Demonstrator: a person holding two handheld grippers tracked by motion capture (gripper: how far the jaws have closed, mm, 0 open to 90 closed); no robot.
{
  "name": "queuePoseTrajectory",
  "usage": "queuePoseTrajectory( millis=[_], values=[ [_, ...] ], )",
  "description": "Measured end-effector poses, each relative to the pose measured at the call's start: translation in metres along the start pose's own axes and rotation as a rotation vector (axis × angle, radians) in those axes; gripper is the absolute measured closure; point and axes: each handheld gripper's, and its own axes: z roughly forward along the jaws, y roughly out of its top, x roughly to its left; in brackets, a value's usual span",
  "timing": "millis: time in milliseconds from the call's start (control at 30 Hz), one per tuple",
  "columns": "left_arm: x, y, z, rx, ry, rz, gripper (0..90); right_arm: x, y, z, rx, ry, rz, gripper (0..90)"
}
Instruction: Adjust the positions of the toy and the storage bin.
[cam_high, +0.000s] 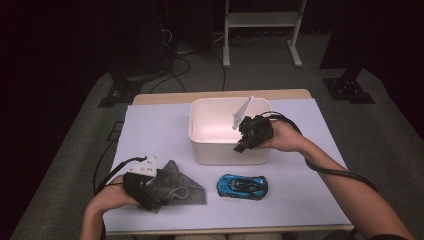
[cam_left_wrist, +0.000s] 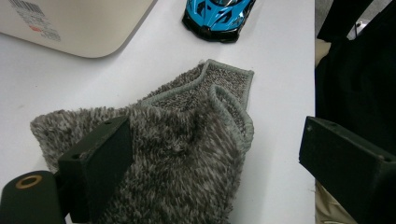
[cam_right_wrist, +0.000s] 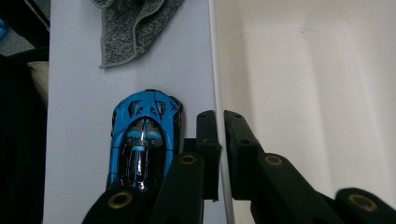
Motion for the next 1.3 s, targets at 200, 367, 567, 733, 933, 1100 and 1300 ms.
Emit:
queuePoseTrajectory(
  millis=[200, 367, 567, 733, 933, 1100, 1300],
  values=[
    [0.0, 0.0, 0.001, 0.006, -0.004, 0.0, 8.9, 0.003, 0.0, 0.0, 0.001, 0.001, -0.005, 84.3],
    [0.0, 0.0, 0.001, 0.001, -0.005, 0.002, 8.9, 0.007, 0.001, 0.0, 0.012, 0.005, -0.018, 84.8],
    [0.0, 0.0, 0.001, 0.004, -0.004, 0.002, 8.9, 0.006, 0.002, 0.0, 0.013, 0.012, -0.003, 73.5],
    [0.0, 0.001, 0.0, -0.004, -0.002, 0.004, 8.9, 0.009, 0.002, -0.004, -0.026, 0.0, -0.007, 56.8],
    [0.0, 0.001, -0.002, -0.012, 0.0, 0.006, 8.9, 0.011, -0.001, -0.016, -0.092, -0.003, -0.003, 47.4],
    [-0.001, 0.0, -0.002, -0.013, 0.001, -0.002, 8.9, 0.023, -0.008, -0.037, -0.179, -0.022, 0.007, 35.3],
    [-0.002, 0.001, -0.003, -0.016, 0.0, 0.003, 8.9, 0.039, -0.013, -0.05, -0.235, -0.023, 0.005, 26.6]
  ],
)
